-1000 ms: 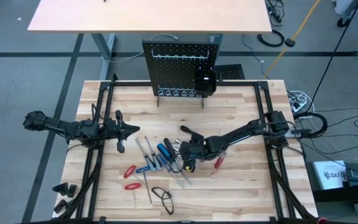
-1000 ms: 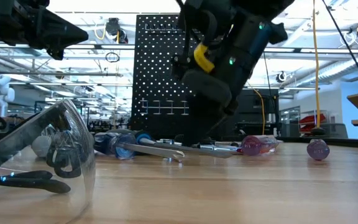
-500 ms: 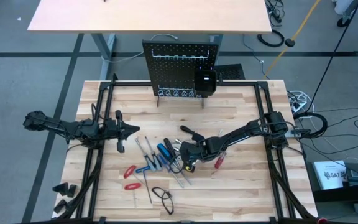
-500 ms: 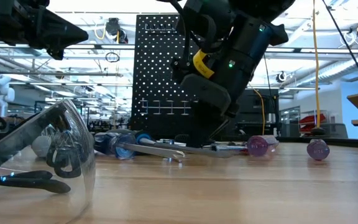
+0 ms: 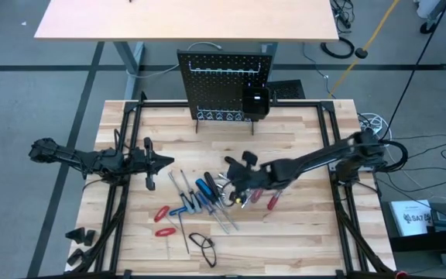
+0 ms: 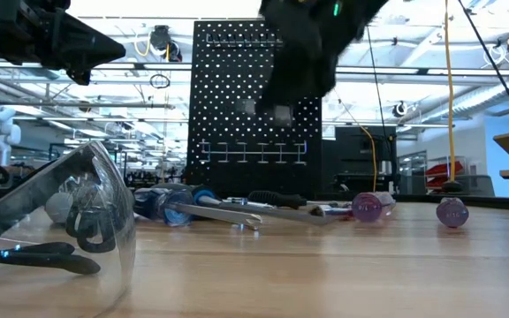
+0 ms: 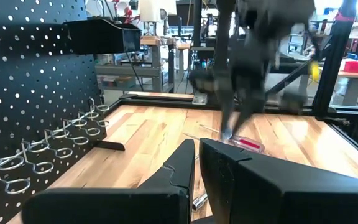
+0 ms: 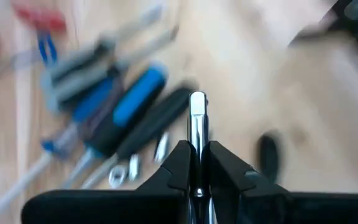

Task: Hang tools onto peg board
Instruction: Put the extension bar into the black bin on the pegboard

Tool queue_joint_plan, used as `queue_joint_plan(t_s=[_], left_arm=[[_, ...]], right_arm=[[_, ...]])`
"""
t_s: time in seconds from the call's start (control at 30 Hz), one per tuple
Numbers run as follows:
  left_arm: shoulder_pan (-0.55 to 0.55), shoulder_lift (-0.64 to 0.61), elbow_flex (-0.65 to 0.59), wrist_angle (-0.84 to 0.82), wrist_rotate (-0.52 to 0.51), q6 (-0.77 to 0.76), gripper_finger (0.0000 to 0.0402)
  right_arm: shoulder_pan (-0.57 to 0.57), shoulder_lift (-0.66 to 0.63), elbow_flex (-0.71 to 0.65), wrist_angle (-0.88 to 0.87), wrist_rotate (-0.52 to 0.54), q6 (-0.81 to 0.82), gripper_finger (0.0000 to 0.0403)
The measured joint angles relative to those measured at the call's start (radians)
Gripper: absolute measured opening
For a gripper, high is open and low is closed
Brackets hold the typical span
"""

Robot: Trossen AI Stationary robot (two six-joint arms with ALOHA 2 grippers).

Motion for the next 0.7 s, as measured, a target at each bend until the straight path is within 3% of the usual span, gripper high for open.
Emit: queue_joint_plan(t_s=[0.33, 0.5, 0.7], left_arm=[[0.000, 0.000, 0.000, 0.000, 0.000, 0.000, 0.0032], [0.000, 0.000, 0.000, 0.000, 0.000, 0.000, 0.0032], [0.000, 0.000, 0.000, 0.000, 0.000, 0.000, 0.0032]], right_arm=[[-0.079, -0.294, 0.000, 0.094, 0.247, -0.198, 0.0026], [-0.157, -0.376, 0.002, 0.188, 0.253, -0.283, 0.0026], [-0.286, -0.396, 0.002, 0.168, 0.244, -0.298, 0.0026]])
